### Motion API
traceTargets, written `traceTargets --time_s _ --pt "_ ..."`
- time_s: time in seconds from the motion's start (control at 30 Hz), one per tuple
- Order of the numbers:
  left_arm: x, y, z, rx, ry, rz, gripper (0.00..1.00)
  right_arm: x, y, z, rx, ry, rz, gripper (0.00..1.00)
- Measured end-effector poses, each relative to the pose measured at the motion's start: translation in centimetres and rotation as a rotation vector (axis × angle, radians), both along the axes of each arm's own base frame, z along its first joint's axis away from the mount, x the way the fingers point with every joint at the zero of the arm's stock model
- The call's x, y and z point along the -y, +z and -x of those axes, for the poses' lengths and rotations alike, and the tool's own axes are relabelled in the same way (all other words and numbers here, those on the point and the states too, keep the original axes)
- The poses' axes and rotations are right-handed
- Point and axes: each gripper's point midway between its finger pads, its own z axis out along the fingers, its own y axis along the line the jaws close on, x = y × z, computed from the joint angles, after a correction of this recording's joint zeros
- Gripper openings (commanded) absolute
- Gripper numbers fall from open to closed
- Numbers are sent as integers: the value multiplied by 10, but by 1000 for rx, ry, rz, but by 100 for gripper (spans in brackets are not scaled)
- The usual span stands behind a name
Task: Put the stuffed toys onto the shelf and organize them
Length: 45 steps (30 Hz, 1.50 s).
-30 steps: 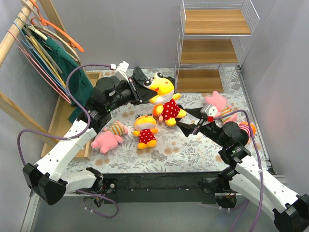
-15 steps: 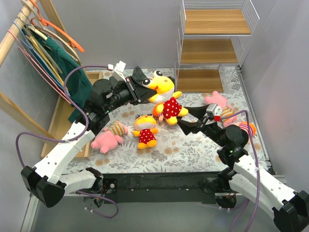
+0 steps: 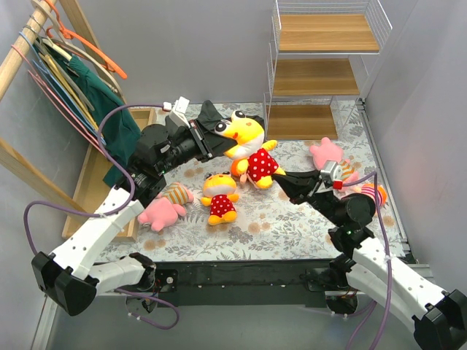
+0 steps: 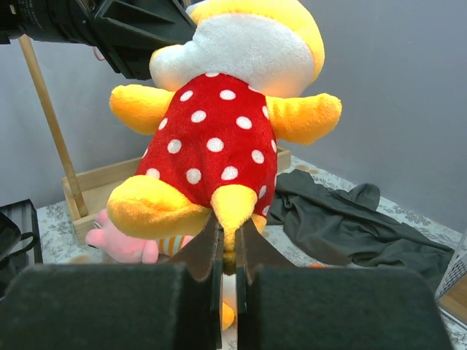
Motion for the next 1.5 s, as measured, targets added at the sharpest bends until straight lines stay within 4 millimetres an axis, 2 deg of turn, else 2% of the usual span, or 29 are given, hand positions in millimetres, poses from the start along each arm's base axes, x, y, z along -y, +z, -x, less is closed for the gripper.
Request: traceTargets --time_s 0.03,0.07,0.17,0.37,0.43,0.53,0.7,0.8,0.9,1.03,1.13,1.2,1.3,1.5 --pt "0 0 1 -1 -3 2 34 1 1 1 5 0 -5 1" --pt "0 0 1 -2 -5 4 46 2 2 2 9 -1 -8 1" --pt "-1 -2 3 -5 -4 9 73 7 9 3 24 -20 -29 1" --pt "-4 -2 4 22 5 -7 97 22 13 -6 19 -125 -25 1" --pt "-5 -4 2 32 13 -24 98 27 17 -14 0 -183 -2 1" --pt "-9 -5 -2 52 42 -59 98 40 32 -32 -33 -304 34 1" --pt "-22 -7 -11 109 120 -122 98 63 73 -57 -39 -492 89 1" --pt "-32 -13 -14 153 170 -165 98 71 91 -72 -41 -577 127 1" --pt "-42 -28 -15 185 208 -222 98 76 113 -91 -41 -664 173 1" --pt "-49 -62 -18 196 222 -315 98 76 140 -123 -33 -760 251 1" --pt "-51 -86 -17 190 209 -363 98 78 153 -144 -21 -821 300 1" --pt "-51 -94 -15 190 193 -377 98 84 160 -155 -11 -860 327 1" --pt "-52 -93 -10 218 177 -380 98 99 174 -173 7 -925 348 1" --pt "-59 -65 -2 320 200 -347 98 145 185 -214 -2 -1042 368 1"
